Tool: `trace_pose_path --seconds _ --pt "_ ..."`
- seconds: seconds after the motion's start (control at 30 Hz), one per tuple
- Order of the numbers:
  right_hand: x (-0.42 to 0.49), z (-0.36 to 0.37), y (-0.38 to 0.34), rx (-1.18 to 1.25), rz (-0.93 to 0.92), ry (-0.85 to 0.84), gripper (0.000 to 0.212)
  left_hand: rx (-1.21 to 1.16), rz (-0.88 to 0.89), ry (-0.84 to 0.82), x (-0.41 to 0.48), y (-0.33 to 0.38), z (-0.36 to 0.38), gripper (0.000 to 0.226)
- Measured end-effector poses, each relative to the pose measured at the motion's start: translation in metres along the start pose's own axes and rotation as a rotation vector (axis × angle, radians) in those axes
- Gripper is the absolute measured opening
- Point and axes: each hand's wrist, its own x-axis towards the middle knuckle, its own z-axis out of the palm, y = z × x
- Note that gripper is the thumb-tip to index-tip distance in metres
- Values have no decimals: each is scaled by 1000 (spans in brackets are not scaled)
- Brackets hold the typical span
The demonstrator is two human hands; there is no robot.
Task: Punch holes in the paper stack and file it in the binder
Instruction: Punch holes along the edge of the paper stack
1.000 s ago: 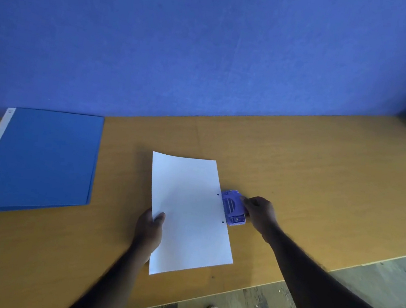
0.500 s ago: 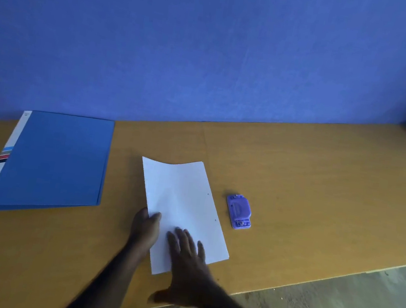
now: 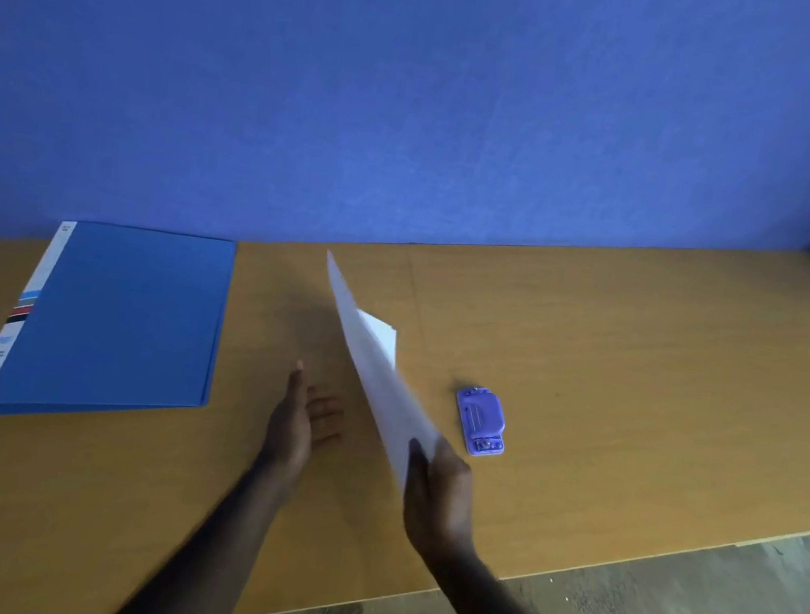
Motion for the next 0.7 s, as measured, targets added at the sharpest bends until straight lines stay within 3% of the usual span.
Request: trace_pose_path --seconds 0.07,0.13,0.2,0.27,0.37,0.47,0.57,0.7 --pt "5 -4 -9 397 269 102 19 75 -45 49 -1 -7 -3 43" --pt "7 -10 -10 768 482 161 17 67 -98 -78 -5 -16 -5 34" --pt "6 -17 -7 970 633 189 23 2 -86 -191 -11 -21 -4 30" --pt "3 -19 -3 1075 743 202 33 10 -33 -161 -11 -23 -4 29" --pt "-10 -15 11 1068 870 185 38 183 25 -18 0 -29 -5 22" --pt "-19 -12 26 969 974 134 34 332 8 18 8 -38 -9 22" --pt "-14 -22 42 885 1095 160 16 454 -7 51 13 -45 -17 26" --pt "2 -37 70 624 1090 2 30 590 -4 14 20 -50 -33 37"
